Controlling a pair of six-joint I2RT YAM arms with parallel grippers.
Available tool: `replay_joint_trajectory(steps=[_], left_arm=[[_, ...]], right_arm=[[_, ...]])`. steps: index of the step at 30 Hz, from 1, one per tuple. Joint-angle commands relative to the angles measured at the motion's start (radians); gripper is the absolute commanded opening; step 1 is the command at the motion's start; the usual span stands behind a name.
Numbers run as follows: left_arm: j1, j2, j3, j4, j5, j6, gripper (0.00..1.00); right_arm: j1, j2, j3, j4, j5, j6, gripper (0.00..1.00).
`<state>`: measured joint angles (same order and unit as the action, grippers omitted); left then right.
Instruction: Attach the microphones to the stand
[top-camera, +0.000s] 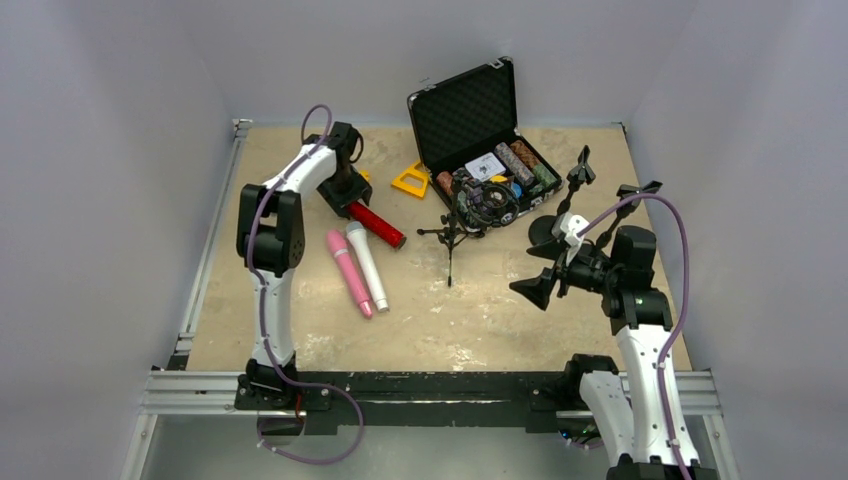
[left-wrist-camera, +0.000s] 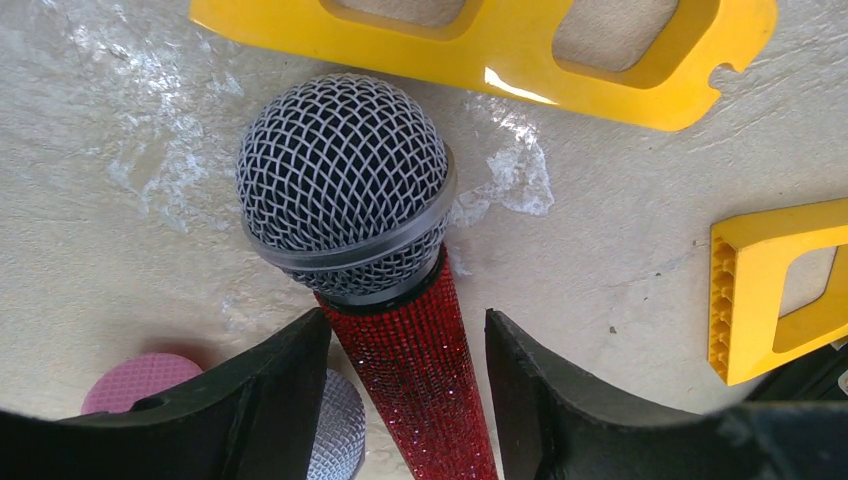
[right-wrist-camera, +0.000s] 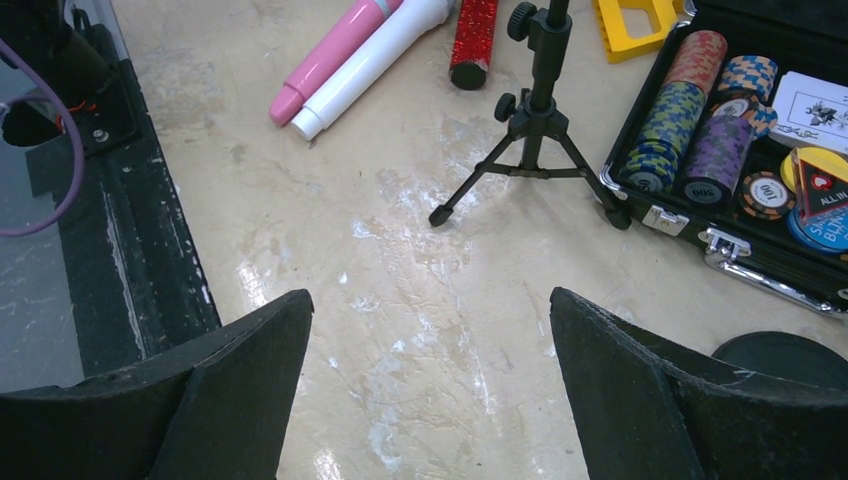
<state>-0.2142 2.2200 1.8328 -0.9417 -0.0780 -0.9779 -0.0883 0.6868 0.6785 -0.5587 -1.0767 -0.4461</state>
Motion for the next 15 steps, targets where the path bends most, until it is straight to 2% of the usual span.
replay_joint_trajectory(steps=[1, 8, 15], left_arm=[[0.006, 0.004, 0.006, -0.008, 0.019, -0.043, 0.62], [0.006, 0.018, -0.006, 0.005, 0.034, -0.044, 0.61], [0.005, -0.009, -0.033, 0.094, 0.073, -0.024, 0.28]], right_arm=[[-0.008, -0.008, 0.036, -0.001, -0.043, -0.008, 0.93], [-0.008, -0.013, 0.042, -0.009, -0.054, -0.007, 0.93], [-0.011, -0.014, 0.046, -0.034, -0.104, -0.026, 0.93]])
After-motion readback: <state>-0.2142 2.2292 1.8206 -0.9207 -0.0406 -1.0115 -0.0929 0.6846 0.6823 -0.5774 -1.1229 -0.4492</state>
